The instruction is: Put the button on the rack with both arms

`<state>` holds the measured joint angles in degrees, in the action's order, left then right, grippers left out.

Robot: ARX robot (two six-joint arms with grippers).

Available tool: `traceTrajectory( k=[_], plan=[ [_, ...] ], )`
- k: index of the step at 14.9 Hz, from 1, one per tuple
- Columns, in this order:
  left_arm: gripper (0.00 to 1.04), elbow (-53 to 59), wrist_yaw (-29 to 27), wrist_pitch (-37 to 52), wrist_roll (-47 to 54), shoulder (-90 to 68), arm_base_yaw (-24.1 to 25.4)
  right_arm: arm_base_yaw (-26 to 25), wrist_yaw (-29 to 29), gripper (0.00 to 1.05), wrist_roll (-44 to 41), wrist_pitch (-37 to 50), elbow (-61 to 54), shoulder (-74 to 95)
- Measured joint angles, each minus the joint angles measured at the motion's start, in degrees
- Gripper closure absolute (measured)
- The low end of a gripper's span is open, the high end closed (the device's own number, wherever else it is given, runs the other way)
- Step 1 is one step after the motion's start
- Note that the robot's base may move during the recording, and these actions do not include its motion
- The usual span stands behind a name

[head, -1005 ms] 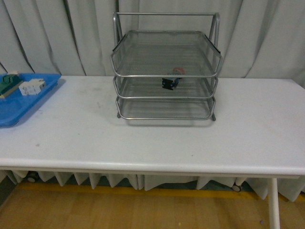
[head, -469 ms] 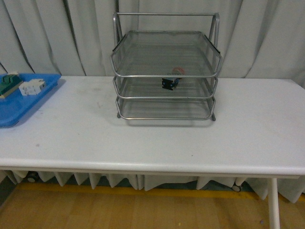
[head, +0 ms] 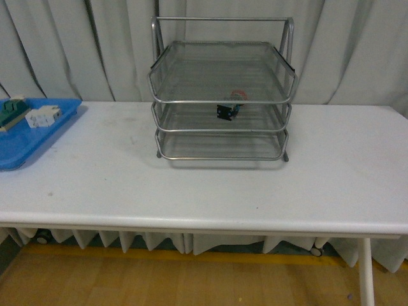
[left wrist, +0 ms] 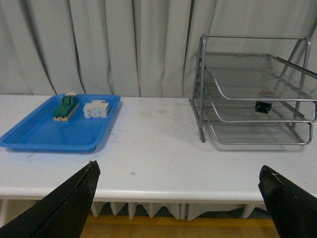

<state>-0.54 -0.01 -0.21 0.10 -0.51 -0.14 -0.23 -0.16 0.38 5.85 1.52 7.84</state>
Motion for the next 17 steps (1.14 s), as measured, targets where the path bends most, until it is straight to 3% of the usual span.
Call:
traceTrajectory(
  k=[1, 7, 8, 9, 11, 12, 13, 17],
  plan=[
    [0.07, 0.0, -0.11, -0.02, 0.0, 0.0, 0.0, 0.02, 0.09, 1.03, 0.0, -6.75, -0.83, -5.9],
    [0.07, 0.0, 0.0, 0.0, -0.04, 0.0, 0.0, 0.22, 0.17, 1.03, -0.04, -6.03, -0.85, -7.63],
    [0.07, 0.0, 0.0, 0.0, -0.04, 0.0, 0.0, 0.22, 0.17, 0.98, -0.07, -6.05, -0.85, -7.63],
    [0.07, 0.0, 0.0, 0.0, -0.04, 0.0, 0.0, 0.22, 0.17, 0.89, -0.07, -6.05, -0.85, -7.63],
    [0.07, 0.0, 0.0, 0.0, -0.04, 0.0, 0.0, 0.22, 0.17, 0.6, -0.07, -6.03, -0.85, -7.63],
    [0.07, 0.0, 0.0, 0.0, -0.04, 0.0, 0.0, 0.22, 0.17, 0.18, -0.09, -6.03, -0.85, -7.63],
    [0.07, 0.0, 0.0, 0.0, -0.04, 0.0, 0.0, 0.22, 0.17, 0.06, -0.07, -6.03, -0.85, -7.63],
    [0.07, 0.0, 0.0, 0.02, -0.04, 0.0, 0.0, 0.22, 0.17, 0.06, -0.07, -6.03, -0.85, -7.63]
  ],
)
